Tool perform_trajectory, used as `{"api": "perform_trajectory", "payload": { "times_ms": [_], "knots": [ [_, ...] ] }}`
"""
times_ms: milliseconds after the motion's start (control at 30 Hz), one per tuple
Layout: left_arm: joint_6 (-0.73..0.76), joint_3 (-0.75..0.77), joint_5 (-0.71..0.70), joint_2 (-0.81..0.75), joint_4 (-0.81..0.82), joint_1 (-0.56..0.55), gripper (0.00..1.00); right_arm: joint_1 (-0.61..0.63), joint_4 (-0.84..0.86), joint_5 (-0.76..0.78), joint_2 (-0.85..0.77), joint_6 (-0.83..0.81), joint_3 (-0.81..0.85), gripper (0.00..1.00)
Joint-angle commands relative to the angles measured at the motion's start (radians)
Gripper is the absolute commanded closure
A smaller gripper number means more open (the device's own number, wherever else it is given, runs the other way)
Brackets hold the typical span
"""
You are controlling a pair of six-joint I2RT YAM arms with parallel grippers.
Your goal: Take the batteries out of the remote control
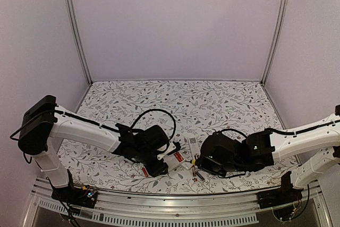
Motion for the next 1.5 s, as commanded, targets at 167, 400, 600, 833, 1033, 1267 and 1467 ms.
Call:
{"api": "perform_trajectory", "payload": {
  "times_ms": [167,400,600,833,1033,1267,1467],
  "knots": [
    [0.017,0.009,-0.012,0.027,-0.031,-0.006,0.65,0.013,-0.001,0.052,-0.022,0.023,0.019,1.00],
    [0.019,0.011,-0.008,0.030,-0.031,-0.007,0.65,0.013,0.004,0.061,-0.013,0.021,0.020,1.00],
    [0.036,0.012,0.007,0.032,-0.026,-0.010,0.66,0.014,0.019,0.065,0.004,-0.011,0.026,1.00],
    [0.117,0.008,0.057,0.022,-0.019,-0.020,0.67,0.000,-0.028,0.049,-0.001,-0.143,0.047,1.00],
    [0.152,0.001,0.071,0.005,-0.012,-0.020,0.68,-0.020,-0.092,-0.040,-0.009,-0.302,0.063,1.00],
    [0.182,0.004,0.082,0.014,-0.013,-0.021,0.68,-0.020,-0.134,-0.069,-0.002,-0.415,0.086,1.00],
    [0.185,0.006,0.078,0.019,-0.016,-0.021,0.69,-0.020,-0.173,-0.041,0.017,-0.460,0.119,1.00]
  ]
}}
